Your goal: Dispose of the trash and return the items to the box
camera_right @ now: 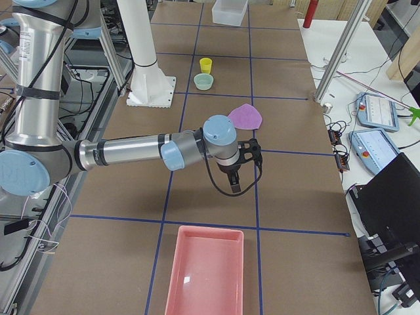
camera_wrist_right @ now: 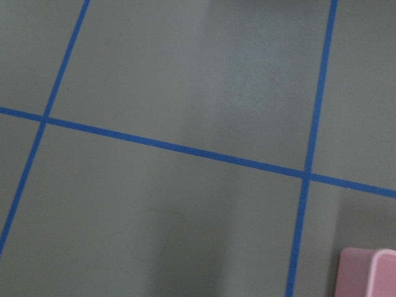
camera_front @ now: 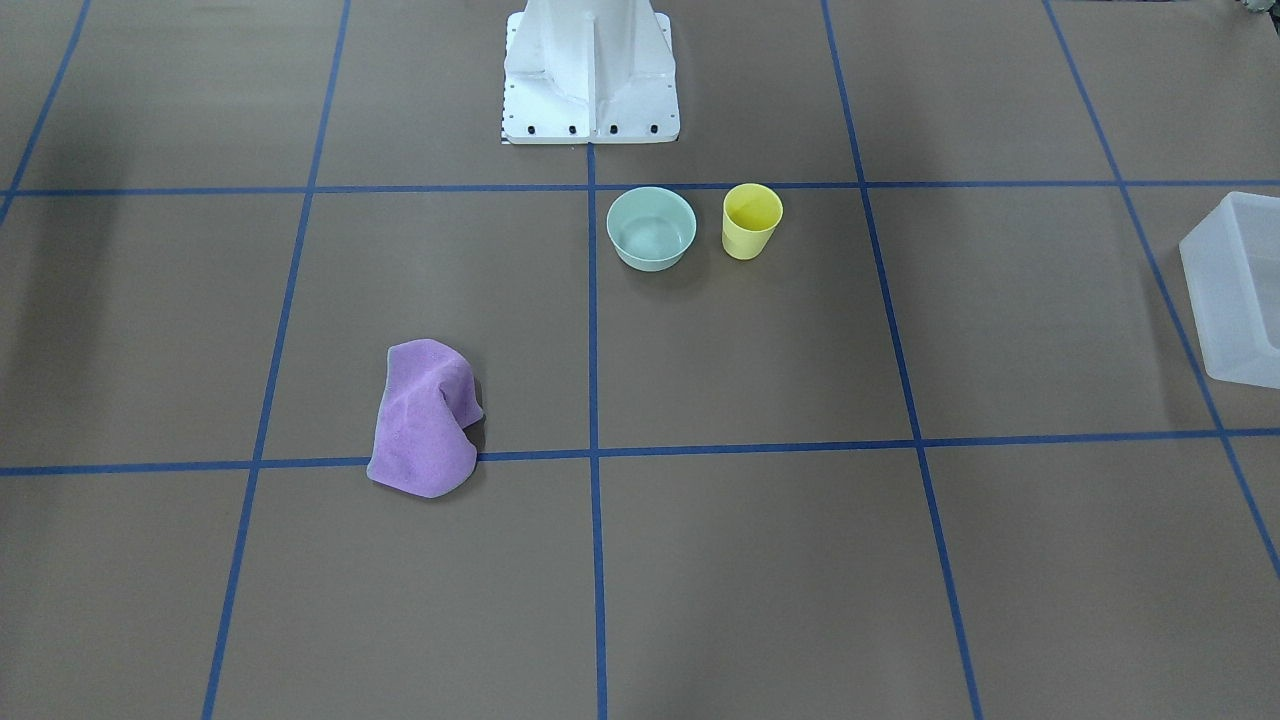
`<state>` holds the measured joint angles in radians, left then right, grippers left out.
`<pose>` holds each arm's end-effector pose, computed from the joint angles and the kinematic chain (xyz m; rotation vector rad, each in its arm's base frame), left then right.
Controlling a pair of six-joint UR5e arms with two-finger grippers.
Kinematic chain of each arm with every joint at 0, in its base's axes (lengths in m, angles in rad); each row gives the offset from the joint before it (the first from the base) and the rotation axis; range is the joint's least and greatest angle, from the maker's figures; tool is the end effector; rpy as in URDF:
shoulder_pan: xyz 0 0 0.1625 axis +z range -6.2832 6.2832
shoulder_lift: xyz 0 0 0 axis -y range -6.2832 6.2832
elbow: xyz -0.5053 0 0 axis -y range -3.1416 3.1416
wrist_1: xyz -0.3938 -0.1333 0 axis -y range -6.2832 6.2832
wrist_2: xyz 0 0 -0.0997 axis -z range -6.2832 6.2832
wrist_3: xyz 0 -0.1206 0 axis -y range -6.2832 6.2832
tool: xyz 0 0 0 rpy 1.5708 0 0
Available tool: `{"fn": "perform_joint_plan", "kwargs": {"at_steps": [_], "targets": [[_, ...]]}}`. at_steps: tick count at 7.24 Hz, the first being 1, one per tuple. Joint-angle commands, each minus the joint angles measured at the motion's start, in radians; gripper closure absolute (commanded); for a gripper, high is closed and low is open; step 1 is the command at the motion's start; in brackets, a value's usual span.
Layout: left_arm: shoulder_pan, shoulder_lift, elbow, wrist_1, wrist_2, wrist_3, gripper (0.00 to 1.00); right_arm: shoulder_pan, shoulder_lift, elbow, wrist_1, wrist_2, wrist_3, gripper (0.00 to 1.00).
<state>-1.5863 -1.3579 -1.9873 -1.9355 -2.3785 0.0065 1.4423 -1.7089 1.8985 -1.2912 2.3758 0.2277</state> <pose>-0.0525 -0.4070 0.5934 0.5453 0.7793 0.2211 -0.0109 -0.4462 0.6182 0.2961 -0.8549 -0.0964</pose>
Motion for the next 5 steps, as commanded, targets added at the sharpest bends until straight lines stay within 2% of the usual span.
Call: {"fn": "perform_joint_plan", "kwargs": {"at_steps": [1, 2, 3, 4, 5], "targets": [[0.169, -0.042, -0.007, -0.017, -0.085, -0.166, 0.01, -0.245, 0.061, 0.088, 0.021, -0.195, 0.326, 0.00], [0.258, -0.044, -0.040, -0.043, -0.084, -0.307, 0.01, -0.316, 0.084, 0.123, 0.018, -0.229, 0.428, 0.00], [0.375, -0.046, -0.083, -0.046, -0.029, -0.506, 0.01, -0.354, 0.093, 0.152, 0.015, -0.231, 0.511, 0.00], [0.566, -0.046, -0.140, -0.042, 0.168, -0.713, 0.01, -0.384, 0.092, 0.186, 0.012, -0.253, 0.579, 0.00], [0.745, -0.085, -0.157, -0.039, 0.293, -0.908, 0.01, -0.410, 0.091, 0.198, 0.010, -0.277, 0.607, 0.00]]}}
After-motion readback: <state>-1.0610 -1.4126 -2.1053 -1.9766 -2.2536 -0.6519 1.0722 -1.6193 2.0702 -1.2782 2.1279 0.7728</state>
